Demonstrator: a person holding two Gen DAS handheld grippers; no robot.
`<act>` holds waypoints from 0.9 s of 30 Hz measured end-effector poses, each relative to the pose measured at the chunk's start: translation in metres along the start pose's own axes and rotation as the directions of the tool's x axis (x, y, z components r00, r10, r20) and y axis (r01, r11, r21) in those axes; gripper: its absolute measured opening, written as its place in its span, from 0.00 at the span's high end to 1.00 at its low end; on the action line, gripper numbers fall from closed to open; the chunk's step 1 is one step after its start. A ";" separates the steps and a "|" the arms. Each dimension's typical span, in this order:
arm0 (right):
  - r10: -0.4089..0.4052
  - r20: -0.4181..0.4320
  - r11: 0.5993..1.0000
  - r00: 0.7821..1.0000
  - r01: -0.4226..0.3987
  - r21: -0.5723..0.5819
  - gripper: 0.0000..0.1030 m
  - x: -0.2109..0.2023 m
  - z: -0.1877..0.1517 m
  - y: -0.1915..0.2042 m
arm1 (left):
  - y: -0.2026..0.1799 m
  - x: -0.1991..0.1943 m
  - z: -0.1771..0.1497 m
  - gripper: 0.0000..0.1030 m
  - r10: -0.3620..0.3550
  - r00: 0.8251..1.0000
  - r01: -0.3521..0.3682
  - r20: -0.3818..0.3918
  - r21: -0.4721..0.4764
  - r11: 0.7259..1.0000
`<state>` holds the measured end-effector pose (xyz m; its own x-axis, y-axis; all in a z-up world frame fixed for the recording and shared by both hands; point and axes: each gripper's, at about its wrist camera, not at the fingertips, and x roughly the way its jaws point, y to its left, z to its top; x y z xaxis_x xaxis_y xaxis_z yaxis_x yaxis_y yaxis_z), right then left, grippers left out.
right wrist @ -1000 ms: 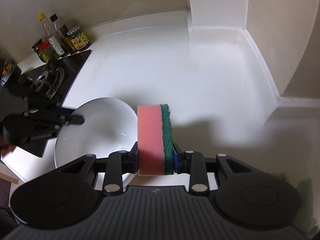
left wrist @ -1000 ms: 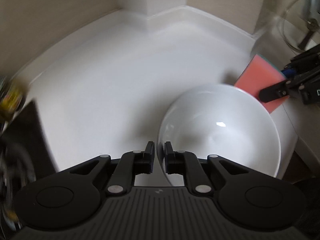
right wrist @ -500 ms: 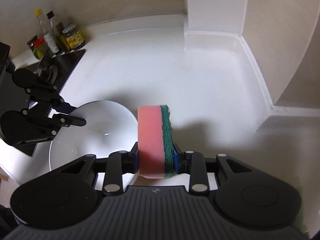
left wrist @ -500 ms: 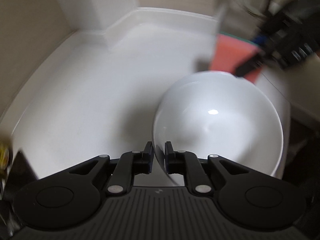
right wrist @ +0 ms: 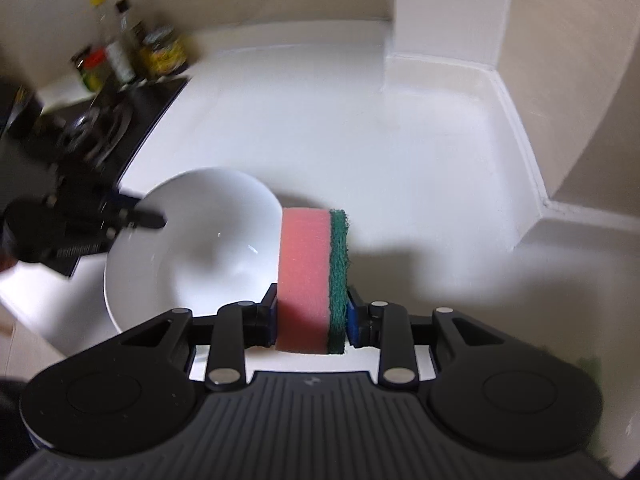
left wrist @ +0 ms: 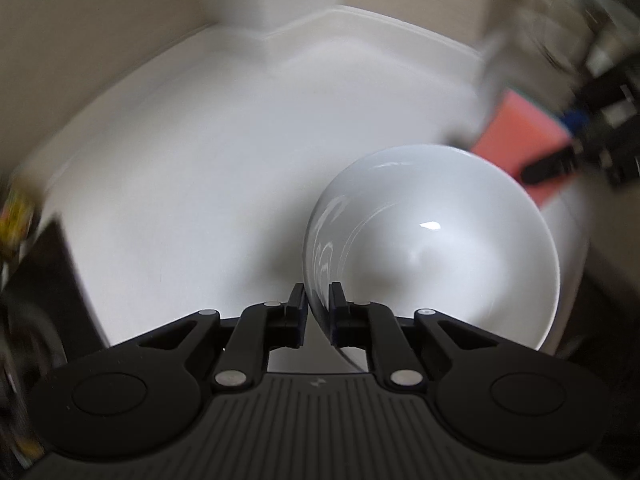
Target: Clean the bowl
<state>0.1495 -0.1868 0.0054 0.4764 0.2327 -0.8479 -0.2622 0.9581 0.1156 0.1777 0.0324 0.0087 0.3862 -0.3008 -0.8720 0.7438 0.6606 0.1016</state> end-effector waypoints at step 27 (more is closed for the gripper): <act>0.011 0.059 0.999 0.998 -0.013 0.035 0.74 0.013 0.015 -0.012 | 0.012 -0.001 0.016 0.92 -0.038 0.999 0.038 0.001 0.059 0.998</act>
<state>0.1715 -0.1925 0.0013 0.5222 0.2527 -0.8145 -0.2391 0.9602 0.1446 0.1951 0.0291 0.0183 0.3584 -0.3266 -0.8746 0.7890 0.6067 0.0968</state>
